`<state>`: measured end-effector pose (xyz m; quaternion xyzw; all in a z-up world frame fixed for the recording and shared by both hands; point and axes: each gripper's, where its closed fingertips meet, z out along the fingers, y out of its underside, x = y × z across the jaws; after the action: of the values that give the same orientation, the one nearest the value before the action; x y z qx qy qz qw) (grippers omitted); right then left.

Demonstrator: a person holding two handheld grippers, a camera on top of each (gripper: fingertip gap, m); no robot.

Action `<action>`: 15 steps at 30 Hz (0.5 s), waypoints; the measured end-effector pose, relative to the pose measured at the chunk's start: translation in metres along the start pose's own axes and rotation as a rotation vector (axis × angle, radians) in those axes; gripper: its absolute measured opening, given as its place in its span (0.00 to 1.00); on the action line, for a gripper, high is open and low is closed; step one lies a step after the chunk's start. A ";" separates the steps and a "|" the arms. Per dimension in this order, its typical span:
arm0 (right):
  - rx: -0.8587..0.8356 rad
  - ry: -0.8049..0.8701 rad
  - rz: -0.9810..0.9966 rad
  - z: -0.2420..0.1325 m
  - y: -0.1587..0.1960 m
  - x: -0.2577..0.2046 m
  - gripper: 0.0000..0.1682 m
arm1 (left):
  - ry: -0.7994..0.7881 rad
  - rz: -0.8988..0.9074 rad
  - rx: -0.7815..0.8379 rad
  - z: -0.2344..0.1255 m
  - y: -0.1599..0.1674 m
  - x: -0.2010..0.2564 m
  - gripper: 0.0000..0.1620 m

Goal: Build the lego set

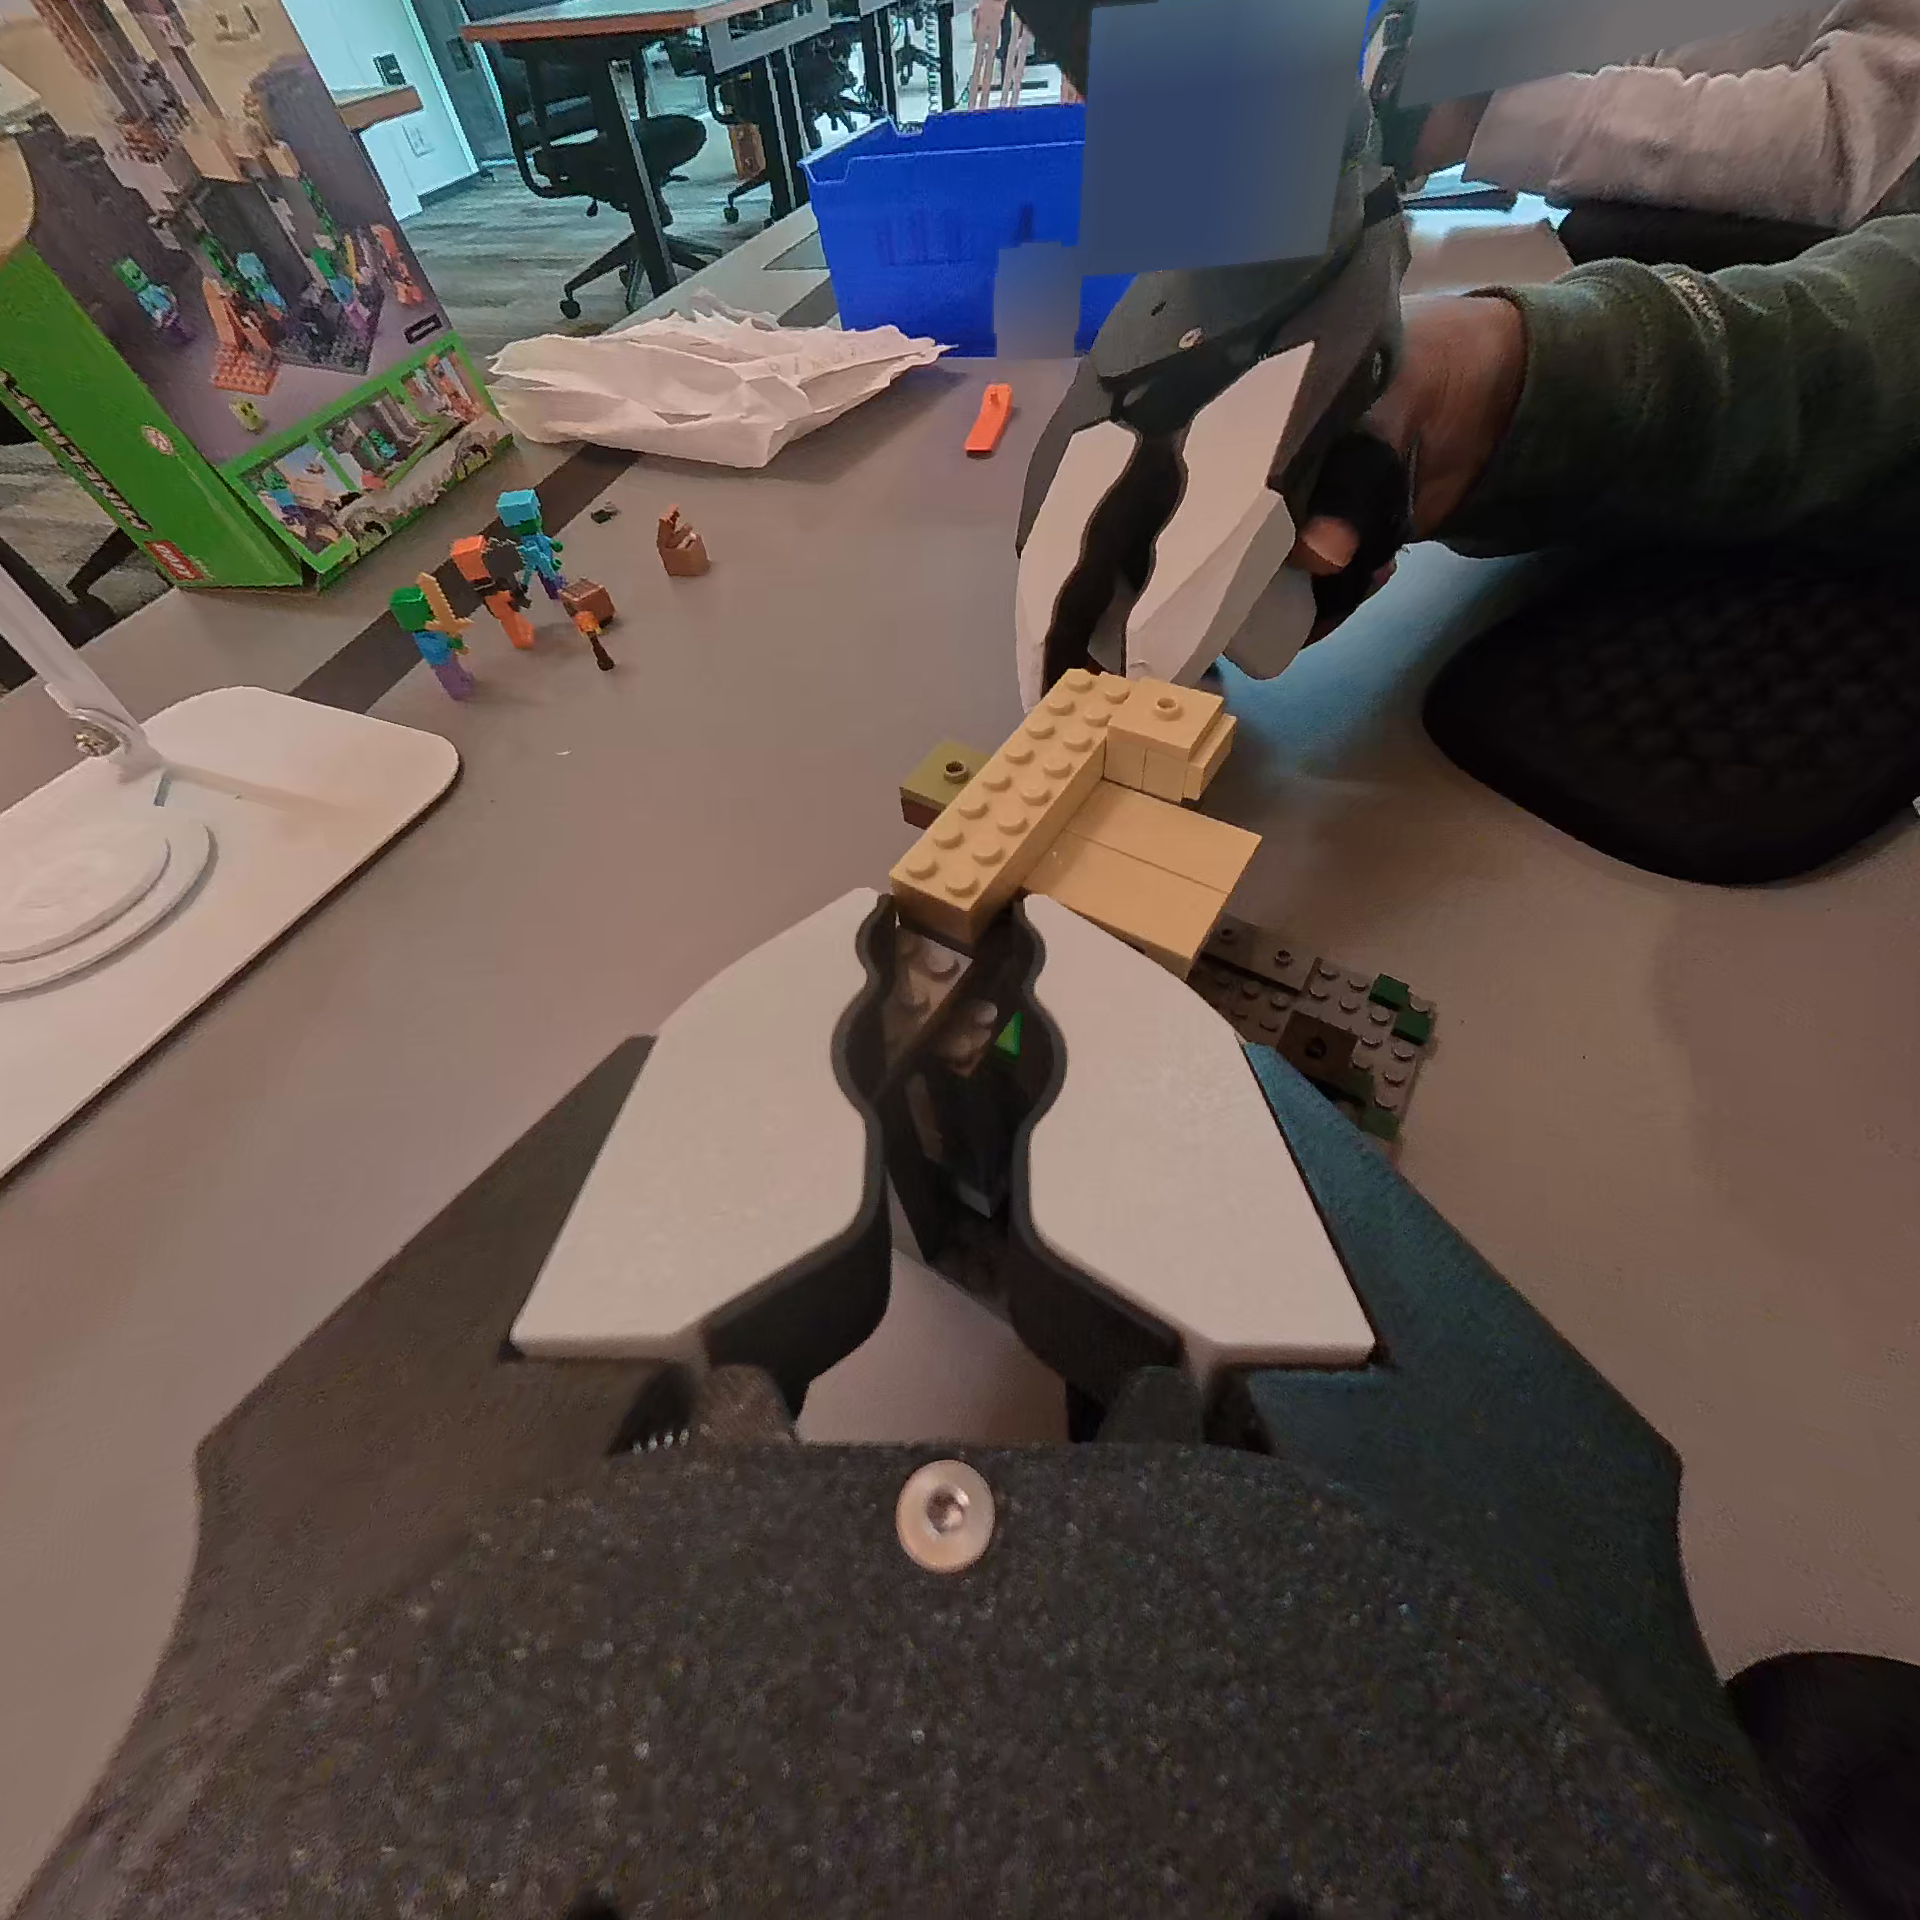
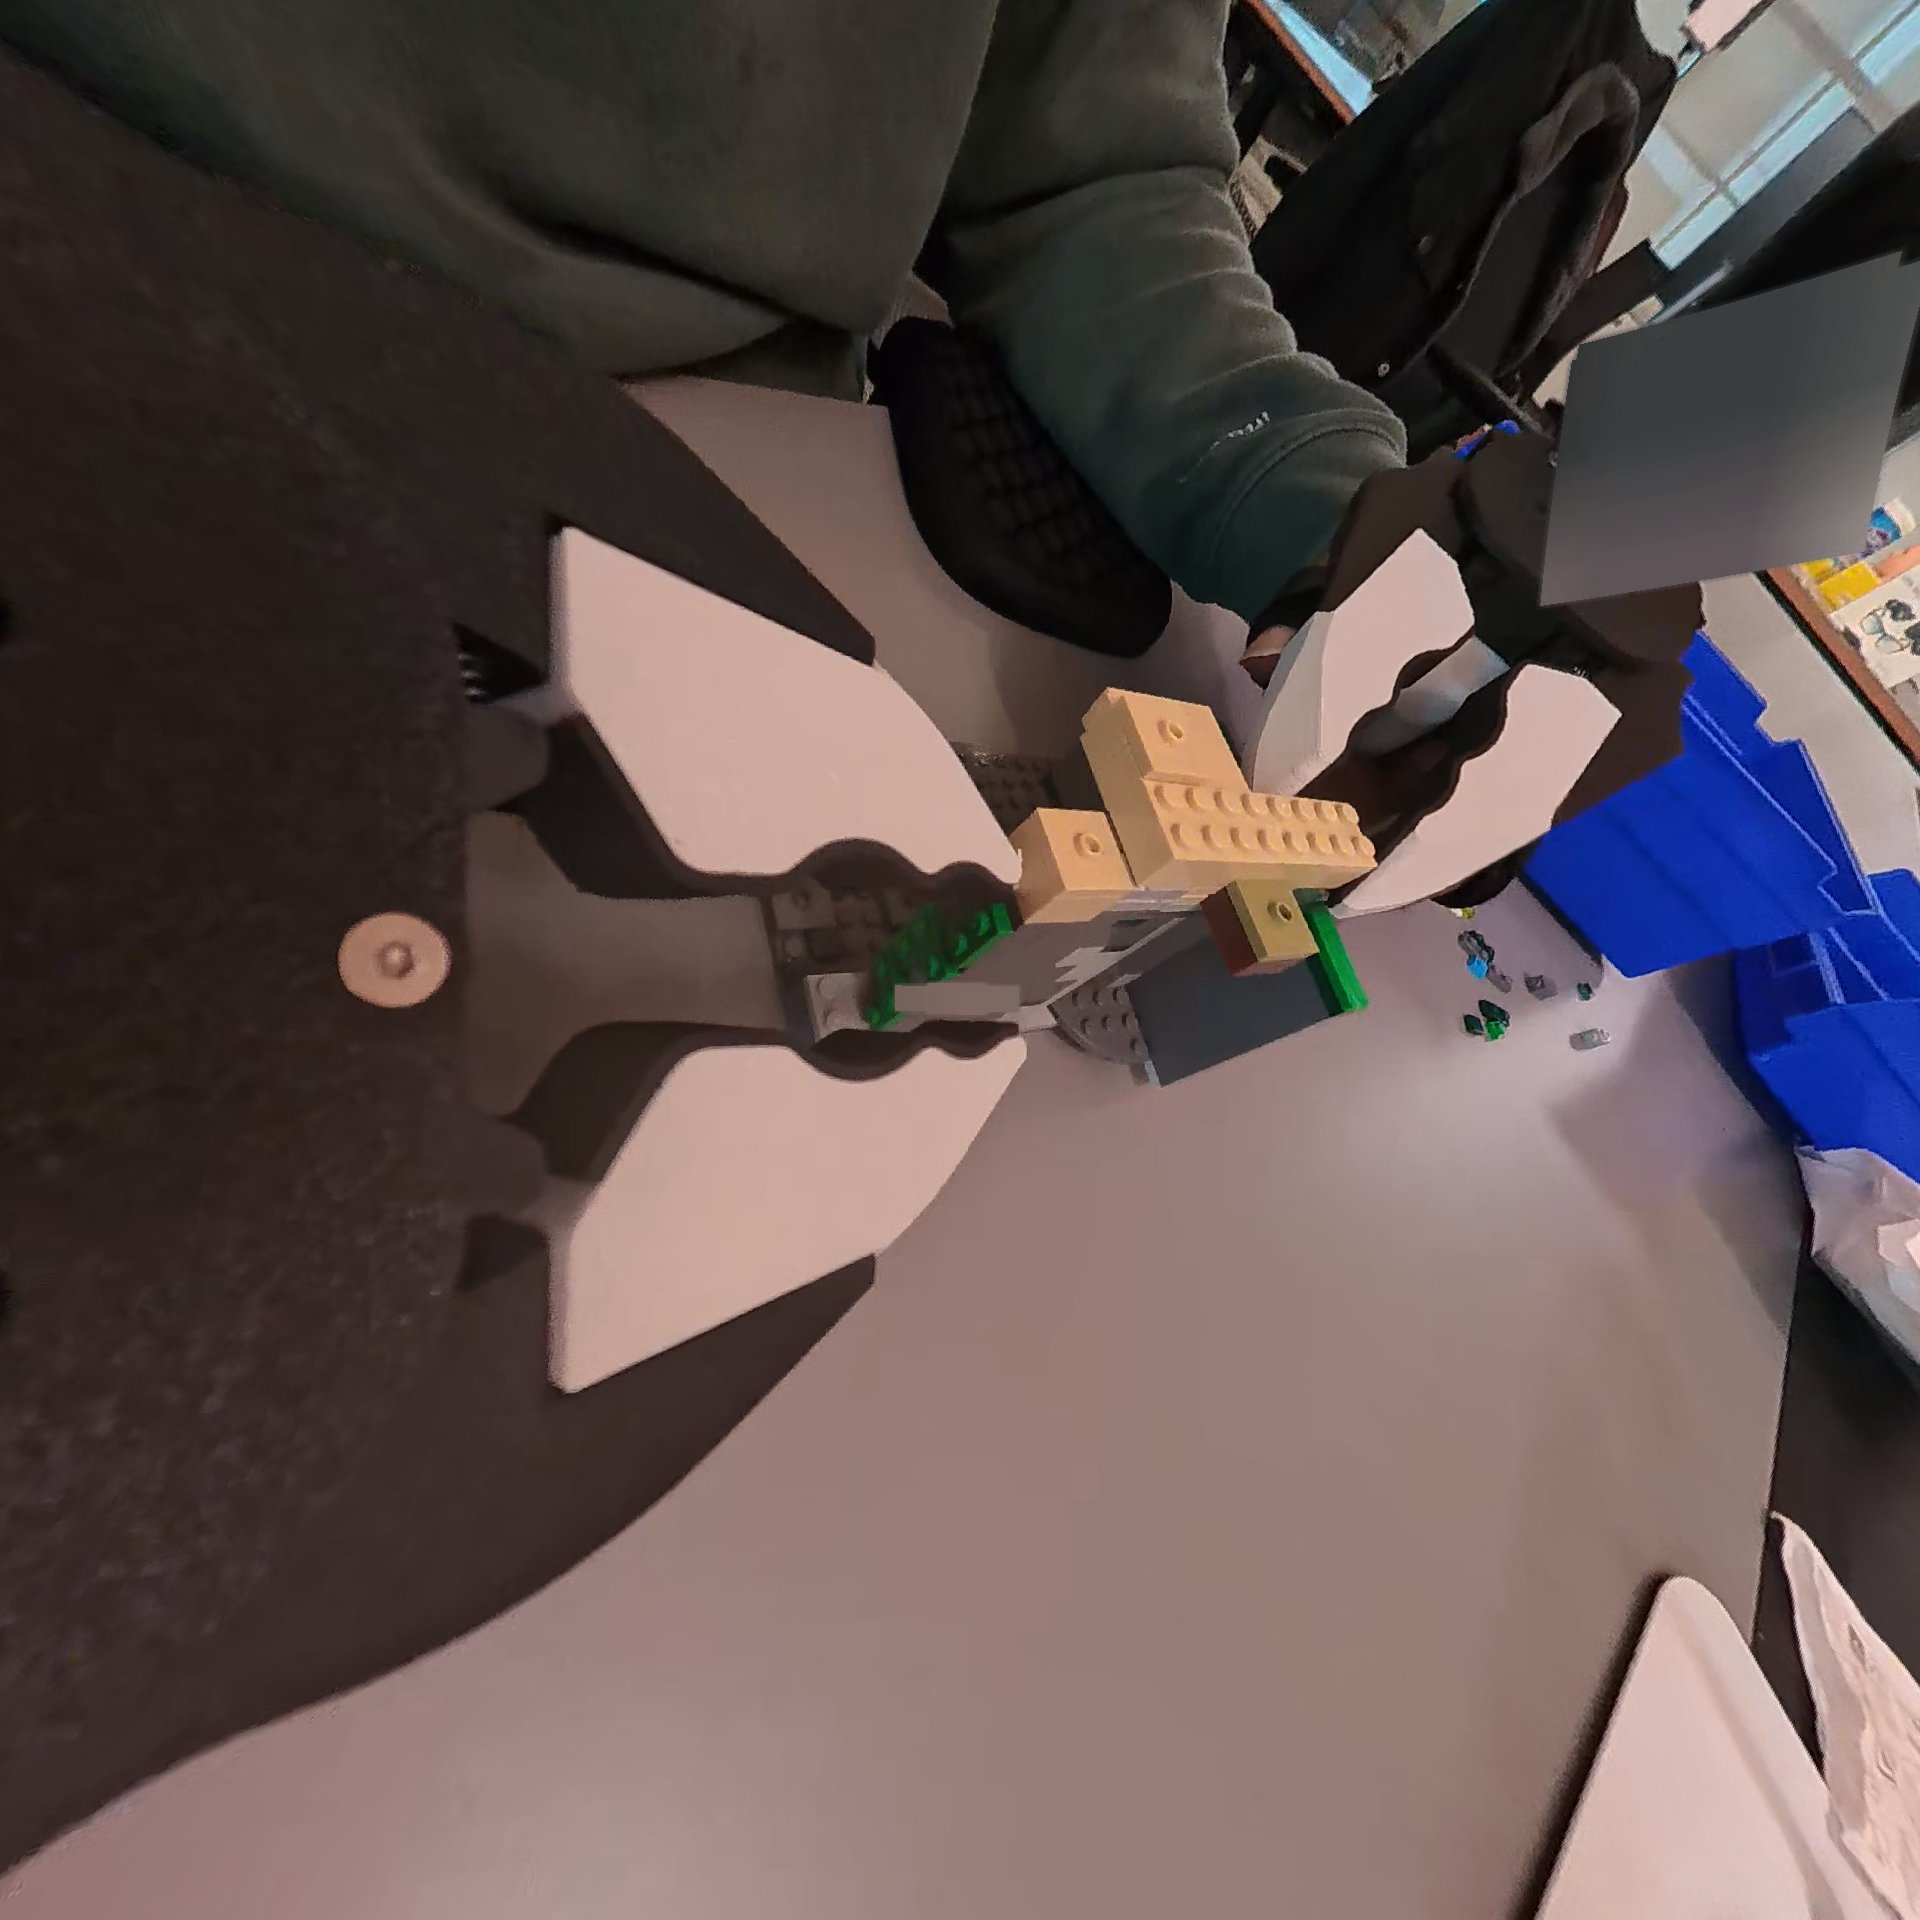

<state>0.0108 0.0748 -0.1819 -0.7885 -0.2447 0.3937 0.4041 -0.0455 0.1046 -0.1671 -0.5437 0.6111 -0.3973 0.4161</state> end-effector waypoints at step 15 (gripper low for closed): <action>-0.020 0.004 0.021 -0.003 0.000 -0.003 0.00 | -0.021 0.004 0.002 0.002 -0.001 -0.001 0.13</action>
<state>0.0113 0.0710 -0.1793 -0.7957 -0.2394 0.3940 0.3928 -0.0433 0.1059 -0.1670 -0.5460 0.6074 -0.3914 0.4239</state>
